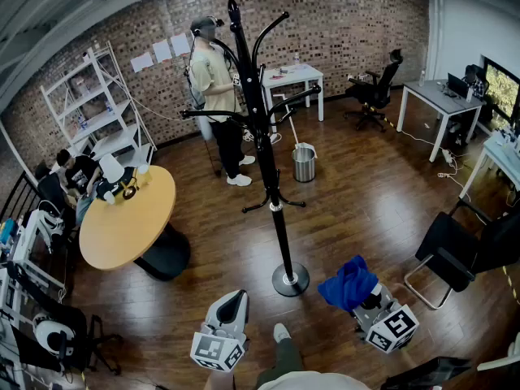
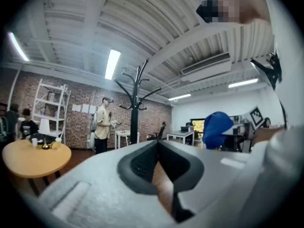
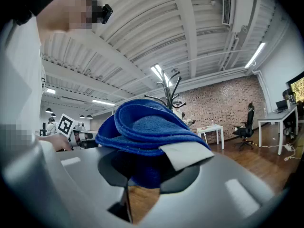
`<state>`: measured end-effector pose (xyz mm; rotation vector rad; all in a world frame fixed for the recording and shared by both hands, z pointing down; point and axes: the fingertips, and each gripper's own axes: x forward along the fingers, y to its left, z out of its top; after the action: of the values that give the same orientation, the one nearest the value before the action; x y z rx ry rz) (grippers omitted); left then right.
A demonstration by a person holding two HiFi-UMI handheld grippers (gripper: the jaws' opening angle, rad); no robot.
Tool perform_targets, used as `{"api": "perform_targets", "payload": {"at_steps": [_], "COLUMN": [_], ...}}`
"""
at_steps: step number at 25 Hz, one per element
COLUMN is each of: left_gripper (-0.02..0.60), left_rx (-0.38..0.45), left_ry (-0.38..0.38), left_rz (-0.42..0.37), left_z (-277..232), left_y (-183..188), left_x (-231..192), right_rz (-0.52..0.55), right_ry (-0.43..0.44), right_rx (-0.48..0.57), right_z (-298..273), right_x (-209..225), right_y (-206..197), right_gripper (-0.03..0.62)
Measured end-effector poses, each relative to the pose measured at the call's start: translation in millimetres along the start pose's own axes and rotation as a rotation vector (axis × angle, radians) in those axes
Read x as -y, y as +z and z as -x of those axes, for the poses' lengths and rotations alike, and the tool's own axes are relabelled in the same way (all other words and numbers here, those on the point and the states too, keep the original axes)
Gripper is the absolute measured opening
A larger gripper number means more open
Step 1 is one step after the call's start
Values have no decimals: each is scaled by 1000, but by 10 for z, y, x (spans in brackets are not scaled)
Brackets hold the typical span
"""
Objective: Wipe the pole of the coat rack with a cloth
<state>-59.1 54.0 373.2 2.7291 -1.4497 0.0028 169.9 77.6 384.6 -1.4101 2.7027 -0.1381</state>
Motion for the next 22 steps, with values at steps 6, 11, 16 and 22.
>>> {"api": "perform_targets", "payload": {"at_steps": [6, 11, 16, 22], "left_gripper": [0, 0, 0, 0], "left_rx": [168, 103, 78, 52], "left_ry": [-97, -132, -122, -96], "left_rz": [-54, -52, -28, 21], "left_z": [-691, -1040, -1141, -1211], "left_y": [905, 886, 664, 581], "left_x": [-715, -1200, -1354, -1481], "right_rz": [191, 175, 163, 82], "right_ry": [25, 41, -53, -27], "right_rx": [88, 77, 57, -51], "right_z": [-2012, -3394, -3900, -4055], "right_x": [424, 543, 851, 836], "right_y": [1480, 2671, 2994, 2252], "right_gripper": [107, 107, 108, 107]}}
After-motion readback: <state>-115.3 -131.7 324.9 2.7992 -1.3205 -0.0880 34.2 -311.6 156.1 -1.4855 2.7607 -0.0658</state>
